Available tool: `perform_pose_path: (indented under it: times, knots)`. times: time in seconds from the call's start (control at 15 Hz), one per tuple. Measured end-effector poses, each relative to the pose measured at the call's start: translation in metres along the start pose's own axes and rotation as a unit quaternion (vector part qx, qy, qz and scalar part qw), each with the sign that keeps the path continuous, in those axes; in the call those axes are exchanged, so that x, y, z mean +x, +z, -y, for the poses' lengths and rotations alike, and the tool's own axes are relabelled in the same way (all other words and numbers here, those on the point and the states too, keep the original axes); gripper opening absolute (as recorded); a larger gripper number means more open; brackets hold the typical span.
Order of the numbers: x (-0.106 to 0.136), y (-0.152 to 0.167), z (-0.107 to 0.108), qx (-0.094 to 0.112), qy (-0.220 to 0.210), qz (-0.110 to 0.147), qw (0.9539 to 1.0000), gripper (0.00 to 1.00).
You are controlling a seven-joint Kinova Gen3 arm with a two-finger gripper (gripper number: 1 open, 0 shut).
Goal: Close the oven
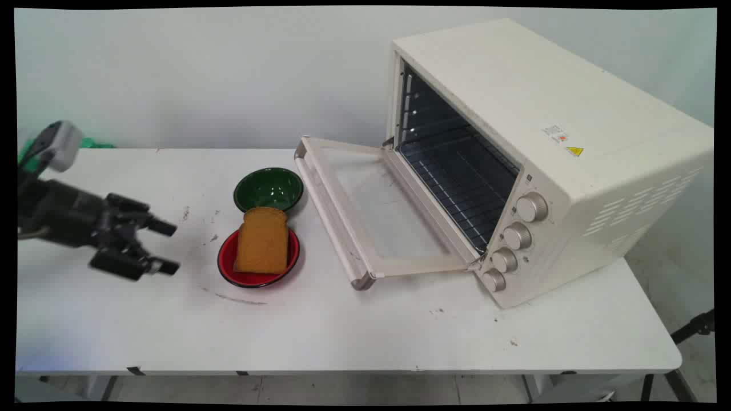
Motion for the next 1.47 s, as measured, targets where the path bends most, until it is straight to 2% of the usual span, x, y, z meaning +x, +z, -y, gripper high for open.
perform_pose_path:
  times: [0.27,0.47,1.2,1.27,1.47]
  knots:
    - [0.035,0.029,0.01,0.016,0.004,-0.018,0.9997,1.0]
    - [0.053,0.055,0.016,0.021,0.018,-0.021,0.9994,1.0]
    - [0.089,0.157,0.031,0.02,0.06,-0.031,0.9975,1.0]
    - [0.09,0.164,0.032,0.02,0.063,-0.03,0.9974,0.0]
    - [0.092,0.187,0.037,0.019,0.07,-0.025,0.997,0.0]
